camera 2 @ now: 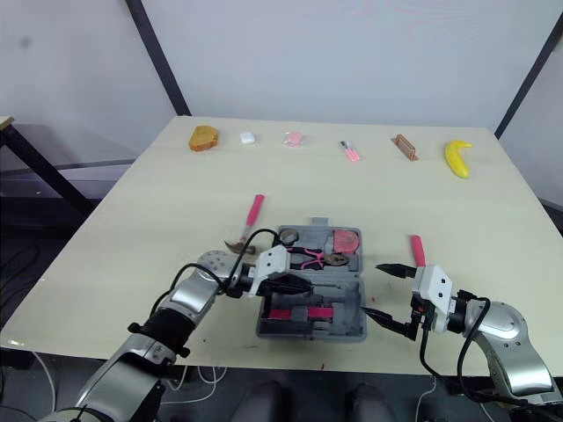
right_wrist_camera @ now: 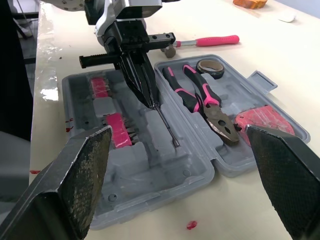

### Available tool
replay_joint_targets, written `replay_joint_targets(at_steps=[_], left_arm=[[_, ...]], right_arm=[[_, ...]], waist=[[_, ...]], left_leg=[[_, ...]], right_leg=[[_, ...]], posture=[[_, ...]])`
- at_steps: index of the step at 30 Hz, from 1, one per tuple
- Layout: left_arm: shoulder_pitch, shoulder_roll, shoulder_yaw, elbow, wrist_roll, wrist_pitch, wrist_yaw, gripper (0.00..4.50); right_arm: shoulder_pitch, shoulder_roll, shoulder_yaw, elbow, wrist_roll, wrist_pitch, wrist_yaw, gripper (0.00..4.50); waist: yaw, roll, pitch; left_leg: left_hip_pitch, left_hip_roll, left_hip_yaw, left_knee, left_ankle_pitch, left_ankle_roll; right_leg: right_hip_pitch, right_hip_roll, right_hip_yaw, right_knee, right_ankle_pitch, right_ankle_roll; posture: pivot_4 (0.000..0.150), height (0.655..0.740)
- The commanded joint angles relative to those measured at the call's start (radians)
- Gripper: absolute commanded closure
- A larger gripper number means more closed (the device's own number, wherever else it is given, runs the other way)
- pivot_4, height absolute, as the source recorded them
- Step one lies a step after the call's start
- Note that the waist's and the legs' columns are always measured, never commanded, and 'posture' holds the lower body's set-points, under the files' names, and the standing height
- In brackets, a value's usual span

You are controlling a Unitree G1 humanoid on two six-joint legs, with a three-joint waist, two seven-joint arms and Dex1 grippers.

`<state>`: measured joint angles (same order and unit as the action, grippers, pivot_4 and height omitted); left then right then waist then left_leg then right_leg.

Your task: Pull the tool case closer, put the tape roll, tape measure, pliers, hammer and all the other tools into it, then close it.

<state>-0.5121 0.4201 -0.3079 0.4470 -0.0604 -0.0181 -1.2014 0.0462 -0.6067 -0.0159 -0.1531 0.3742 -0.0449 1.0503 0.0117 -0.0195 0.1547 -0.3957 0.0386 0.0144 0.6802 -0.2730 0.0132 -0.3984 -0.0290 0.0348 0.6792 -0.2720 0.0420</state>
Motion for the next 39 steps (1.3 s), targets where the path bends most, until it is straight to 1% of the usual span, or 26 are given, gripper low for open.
replay_joint_targets(at_steps=[1,3,6,10,14,15,18,22,25,27,28,29,30,36,39], left_arm=[[0.012,0.003,0.107,-0.115,-0.091,0.047,0.05,4.38],[0.038,0.01,0.16,-0.18,-0.149,0.098,0.069,4.38],[0.11,0.058,0.239,-0.294,-0.229,0.181,0.072,4.38],[0.215,0.086,0.365,-0.375,-0.312,0.206,0.133,4.38],[0.285,0.092,0.428,-0.432,-0.364,0.246,0.177,4.38],[0.316,0.097,0.446,-0.452,-0.371,0.251,0.192,4.38],[0.502,0.127,0.569,-0.482,-0.371,0.238,0.25,4.38],[0.642,0.121,0.661,-0.489,-0.357,0.204,0.333,3.39],[0.737,0.113,0.708,-0.505,-0.363,0.18,0.358,1.93],[0.772,0.106,0.737,-0.512,-0.368,0.175,0.388,1.09],[0.783,0.101,0.748,-0.517,-0.373,0.174,0.4,0.42],[0.793,0.096,0.758,-0.521,-0.38,0.175,0.41,0.08],[0.805,0.092,0.768,-0.526,-0.386,0.176,0.418,0.03],[0.873,0.063,0.782,-0.562,-0.406,0.179,0.445,0.03],[0.863,0.066,0.766,-0.559,-0.403,0.18,0.449,0.03]], right_arm=[[0.016,0.011,-0.043,-0.025,0.055,0.002,-0.007,0.0],[0.029,0.018,-0.061,-0.021,0.078,-0.005,-0.009,0.0],[0.049,0.045,-0.111,0.01,0.125,-0.02,-0.021,0.0],[0.095,0.06,-0.192,0.064,0.152,-0.029,-0.039,0.0],[0.125,0.067,-0.228,0.08,0.152,-0.041,-0.043,0.0],[0.139,0.066,-0.239,0.085,0.146,-0.046,-0.045,0.0],[0.208,0.076,-0.318,0.143,0.144,-0.087,-0.075,0.0],[0.266,0.097,-0.386,0.189,0.173,-0.102,-0.084,0.0],[0.318,0.108,-0.418,0.212,0.173,-0.121,-0.067,0.0],[0.346,0.118,-0.441,0.217,0.179,-0.129,-0.07,0.0],[0.357,0.123,-0.452,0.219,0.182,-0.133,-0.075,0.0],[0.369,0.126,-0.462,0.22,0.186,-0.135,-0.078,0.0],[0.385,0.13,-0.472,0.216,0.194,-0.133,-0.079,0.0],[0.457,0.158,-0.508,0.209,0.214,-0.128,-0.08,0.0],[0.462,0.163,-0.507,0.21,0.209,-0.128,-0.082,0.0]], waist=[[0.0,0.0,0.0],[0.0,0.0,0.0],[-0.005,0.0,0.0],[-0.007,0.001,0.0],[-0.002,0.001,0.0],[-0.002,0.001,0.0],[-0.006,0.001,0.0],[-0.014,0.001,0.0],[-0.013,0.001,0.0],[-0.013,0.001,0.0],[-0.013,0.001,0.0],[-0.013,0.001,0.0],[-0.014,0.001,0.0],[-0.021,0.0,0.0],[-0.023,0.0,-0.001]], left_leg=[[0.0,0.0,0.0,0.0,0.0,0.0],[-0.001,0.0,-0.001,0.0,0.0,0.0],[-0.001,0.0,-0.001,0.0,0.0,0.0],[0.0,0.001,-0.004,0.0,0.0,0.0],[0.0,0.001,-0.005,0.0,0.0,0.0],[0.0,0.001,-0.005,0.0,0.0,0.0],[0.001,0.001,-0.004,-0.001,0.0,0.0],[0.003,0.001,-0.002,-0.009,0.0,0.0],[0.005,0.002,-0.001,-0.009,0.0,0.0],[0.009,0.002,0.002,-0.009,0.0,0.0],[0.012,0.002,0.003,-0.01,0.0,0.0],[0.012,0.002,0.003,-0.01,0.0,0.0],[0.012,0.002,0.004,-0.01,0.0,0.0],[0.013,0.003,0.006,-0.011,0.0,0.0],[0.013,0.004,0.006,-0.011,0.0,0.0]], right_leg=[[0.0,0.0,0.0,0.0,0.0,0.0],[0.0,0.0,-0.001,0.0,0.0,0.0],[0.0,-0.001,-0.001,0.0,0.0,0.0],[0.0,-0.001,-0.001,0.0,0.0,0.0],[0.0,-0.002,-0.001,0.0,0.0,0.0],[0.0,-0.002,-0.001,0.0,0.0,0.0],[0.0,-0.002,0.0,-0.001,0.0,0.0],[0.0,-0.003,0.002,-0.004,-0.001,0.0],[0.0,-0.004,0.002,-0.003,-0.001,-0.001],[0.003,-0.005,0.006,-0.003,-0.002,-0.002],[0.005,-0.005,0.007,-0.003,-0.003,-0.003],[0.005,-0.005,0.007,-0.003,-0.003,-0.004],[0.005,-0.005,0.008,-0.003,-0.003,-0.004],[0.005,-0.005,0.009,-0.003,-0.003,-0.004],[0.005,-0.004,0.009,-0.003,-0.003,-0.004]], posture=[[0.15,0.74],[0.15,0.74],[0.15,0.74],[0.15,0.74],[0.15,0.74],[0.15,0.74],[0.15,0.74],[0.15,0.74],[0.15,0.74],[0.15,0.74],[0.15,0.74],[0.15,0.74],[0.15,0.74],[0.15,0.74],[0.15,0.74]])
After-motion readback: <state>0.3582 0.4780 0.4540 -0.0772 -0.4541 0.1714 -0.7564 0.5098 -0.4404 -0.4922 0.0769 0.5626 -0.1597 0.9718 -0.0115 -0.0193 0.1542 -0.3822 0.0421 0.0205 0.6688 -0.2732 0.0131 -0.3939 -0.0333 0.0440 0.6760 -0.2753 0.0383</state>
